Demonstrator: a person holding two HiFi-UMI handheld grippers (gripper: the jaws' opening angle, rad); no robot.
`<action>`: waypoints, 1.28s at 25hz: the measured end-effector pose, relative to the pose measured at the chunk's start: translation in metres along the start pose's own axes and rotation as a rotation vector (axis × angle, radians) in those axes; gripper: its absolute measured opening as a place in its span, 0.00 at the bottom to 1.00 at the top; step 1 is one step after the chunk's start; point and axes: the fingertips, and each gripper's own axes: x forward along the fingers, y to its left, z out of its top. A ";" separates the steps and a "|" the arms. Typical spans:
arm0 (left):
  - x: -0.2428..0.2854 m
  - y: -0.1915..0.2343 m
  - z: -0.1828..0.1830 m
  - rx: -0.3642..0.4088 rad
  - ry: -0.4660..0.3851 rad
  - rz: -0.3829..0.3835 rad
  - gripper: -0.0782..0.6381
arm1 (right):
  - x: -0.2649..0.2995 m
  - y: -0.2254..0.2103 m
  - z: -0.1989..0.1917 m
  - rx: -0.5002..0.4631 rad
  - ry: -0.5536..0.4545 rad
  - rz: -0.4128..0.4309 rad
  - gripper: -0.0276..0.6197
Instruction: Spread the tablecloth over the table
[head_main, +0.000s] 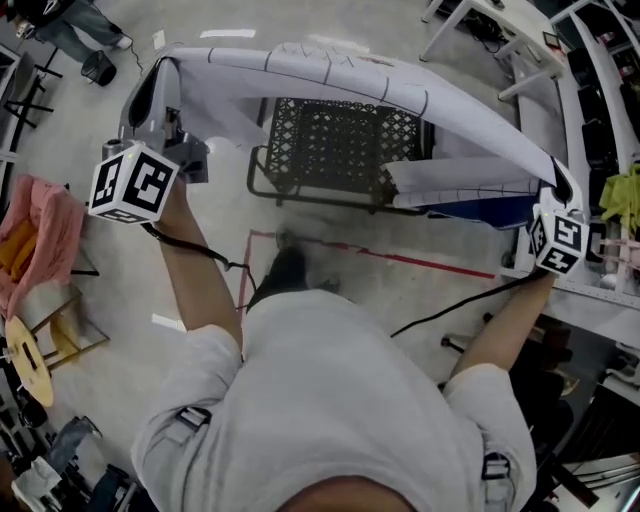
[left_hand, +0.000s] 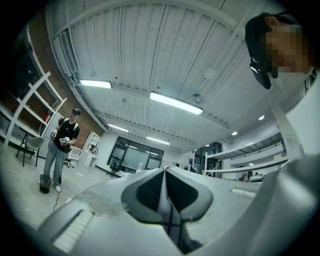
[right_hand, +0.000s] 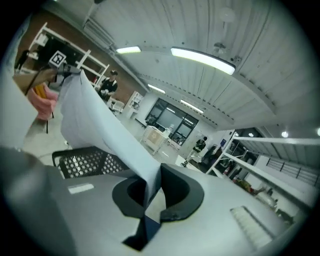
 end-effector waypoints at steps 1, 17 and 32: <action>-0.005 -0.012 -0.005 0.009 0.007 0.002 0.14 | -0.008 -0.007 -0.007 -0.045 0.022 -0.019 0.05; -0.068 -0.046 -0.042 -0.050 0.037 0.071 0.14 | -0.060 -0.022 -0.027 -0.296 0.029 0.069 0.05; -0.078 -0.089 -0.046 -0.033 0.052 -0.004 0.14 | -0.090 -0.053 -0.051 -0.345 0.080 0.041 0.05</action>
